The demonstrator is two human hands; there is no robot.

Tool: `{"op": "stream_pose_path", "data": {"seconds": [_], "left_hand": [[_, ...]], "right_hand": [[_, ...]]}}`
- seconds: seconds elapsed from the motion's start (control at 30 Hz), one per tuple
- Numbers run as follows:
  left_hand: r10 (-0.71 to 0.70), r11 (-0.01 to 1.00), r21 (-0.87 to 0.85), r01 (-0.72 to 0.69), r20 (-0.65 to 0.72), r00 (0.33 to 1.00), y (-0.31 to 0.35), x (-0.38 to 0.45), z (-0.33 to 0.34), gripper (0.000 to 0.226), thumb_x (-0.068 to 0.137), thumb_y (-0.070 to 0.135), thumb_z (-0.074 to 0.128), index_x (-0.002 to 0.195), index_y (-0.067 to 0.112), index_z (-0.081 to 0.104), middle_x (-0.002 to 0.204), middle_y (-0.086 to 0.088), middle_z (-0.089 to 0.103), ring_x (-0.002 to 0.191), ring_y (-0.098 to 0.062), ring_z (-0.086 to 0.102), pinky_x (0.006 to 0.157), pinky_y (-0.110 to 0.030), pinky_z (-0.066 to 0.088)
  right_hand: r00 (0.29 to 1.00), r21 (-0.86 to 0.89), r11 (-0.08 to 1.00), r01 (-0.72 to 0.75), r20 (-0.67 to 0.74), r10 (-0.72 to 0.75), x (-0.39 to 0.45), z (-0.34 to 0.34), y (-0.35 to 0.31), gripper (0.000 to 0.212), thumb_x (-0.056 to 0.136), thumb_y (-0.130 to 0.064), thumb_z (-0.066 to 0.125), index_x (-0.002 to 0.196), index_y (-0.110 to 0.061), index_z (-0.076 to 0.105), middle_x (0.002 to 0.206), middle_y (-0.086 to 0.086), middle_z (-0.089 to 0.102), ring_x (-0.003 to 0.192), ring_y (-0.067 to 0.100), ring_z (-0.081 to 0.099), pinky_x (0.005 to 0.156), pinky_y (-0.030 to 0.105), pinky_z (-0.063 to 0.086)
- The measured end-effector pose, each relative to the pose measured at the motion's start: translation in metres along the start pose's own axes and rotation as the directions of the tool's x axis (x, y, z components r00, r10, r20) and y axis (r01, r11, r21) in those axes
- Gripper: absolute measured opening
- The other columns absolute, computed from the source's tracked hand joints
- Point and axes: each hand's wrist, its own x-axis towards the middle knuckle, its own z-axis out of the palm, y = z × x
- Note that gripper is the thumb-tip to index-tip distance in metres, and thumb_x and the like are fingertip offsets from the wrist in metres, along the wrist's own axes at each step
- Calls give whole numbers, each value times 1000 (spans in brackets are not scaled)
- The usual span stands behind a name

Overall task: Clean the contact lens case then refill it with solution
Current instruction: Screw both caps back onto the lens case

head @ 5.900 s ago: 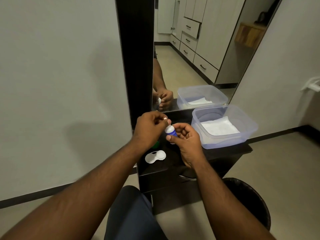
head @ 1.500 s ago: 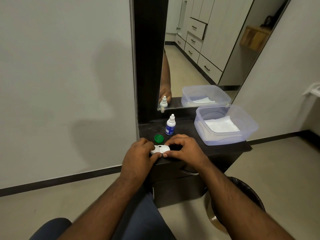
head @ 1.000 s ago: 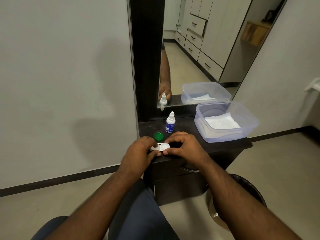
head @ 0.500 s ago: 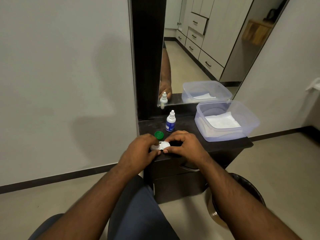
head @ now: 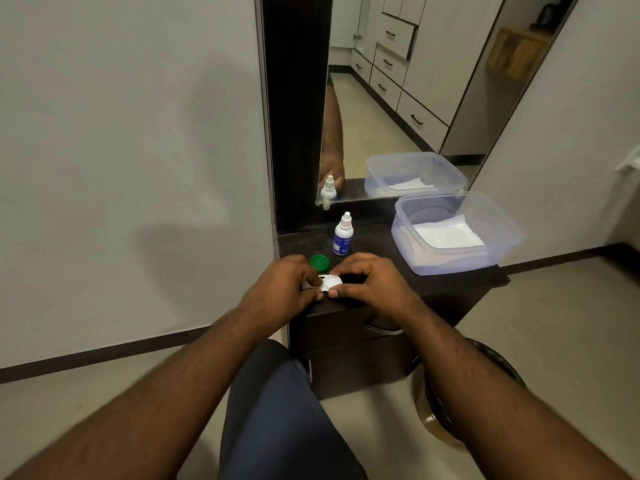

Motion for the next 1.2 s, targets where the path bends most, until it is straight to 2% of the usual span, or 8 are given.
{"op": "stream_pose_path", "data": {"seconds": [0.13, 0.37, 0.57, 0.73, 0.8, 0.93, 1.07, 1.2], "left_hand": [[-9, 1000, 20, 9, -12, 1000, 4, -3, 0, 25, 82, 26, 72, 104, 15, 72, 107, -2, 61, 94, -13, 56, 80, -26, 49], [-32, 999, 3, 32, -32, 999, 6, -5, -1, 26, 80, 26, 75, 103, 14, 73, 103, -3, 64, 92, -16, 59, 81, -30, 50], [-46, 999, 28, 46, -15, 999, 4, -5, -1, 30, 81, 29, 74, 107, 14, 72, 105, -4, 64, 93, -16, 58, 81, -33, 50], [-45, 998, 34, 45, -9, 999, 4, -5, -1, 30, 81, 29, 73, 108, 14, 71, 106, -4, 64, 94, -16, 58, 81, -33, 50], [-52, 998, 35, 52, -4, 999, 4, -4, -1, 30, 81, 29, 73, 108, 15, 71, 105, -4, 63, 93, -15, 57, 81, -32, 49], [-69, 997, 31, 69, 4, 998, 4, -5, -1, 31, 81, 30, 73, 109, 17, 70, 106, -2, 63, 91, -12, 55, 78, -27, 47], [-74, 997, -2, 74, -29, 997, 5, -7, -1, 33, 80, 29, 75, 109, 16, 68, 103, 0, 62, 85, -7, 49, 72, -20, 38], [-86, 996, 26, 86, -9, 996, 4, -6, -3, 35, 81, 32, 74, 112, 16, 67, 103, 0, 61, 84, -8, 48, 71, -21, 38]], "right_hand": [[996, 154, 984, -88, 7, 88, 0, -10, -6, 21, 84, -30, 68, 105, -25, 71, 106, -9, 66, 100, 0, 59, 91, 21, 47], [976, -243, 970, 18, 215, 36, 22, -13, -18, 40, 94, -8, 49, 130, -24, 55, 130, 3, 56, 120, 14, 49, 100, 23, 34], [966, -425, 903, 69, 256, 47, 16, -24, -19, 32, 89, -22, 62, 120, -18, 64, 121, 2, 57, 112, 15, 52, 96, 25, 40], [962, -420, 907, -8, 243, 121, 4, -40, -18, 12, 80, -26, 73, 83, -15, 70, 105, 0, 62, 96, 15, 59, 84, 30, 50], [957, -406, 913, -38, 249, 151, 3, -42, -22, 14, 80, -22, 73, 90, -19, 65, 100, -5, 61, 93, 13, 59, 78, 24, 49], [978, -245, 968, -63, 176, 108, -2, -42, -27, 54, 78, -15, 73, 127, -29, 55, 105, -14, 56, 92, 6, 59, 81, 18, 49], [983, 214, 961, -176, -9, 182, -12, -29, -25, 30, 75, -10, 77, 101, -22, 70, 100, -8, 68, 92, 7, 66, 79, 18, 52], [984, 388, 910, -143, -40, 172, -14, -10, -15, 22, 67, -3, 81, 79, -14, 67, 94, 0, 73, 92, 11, 69, 83, 25, 54]]}}
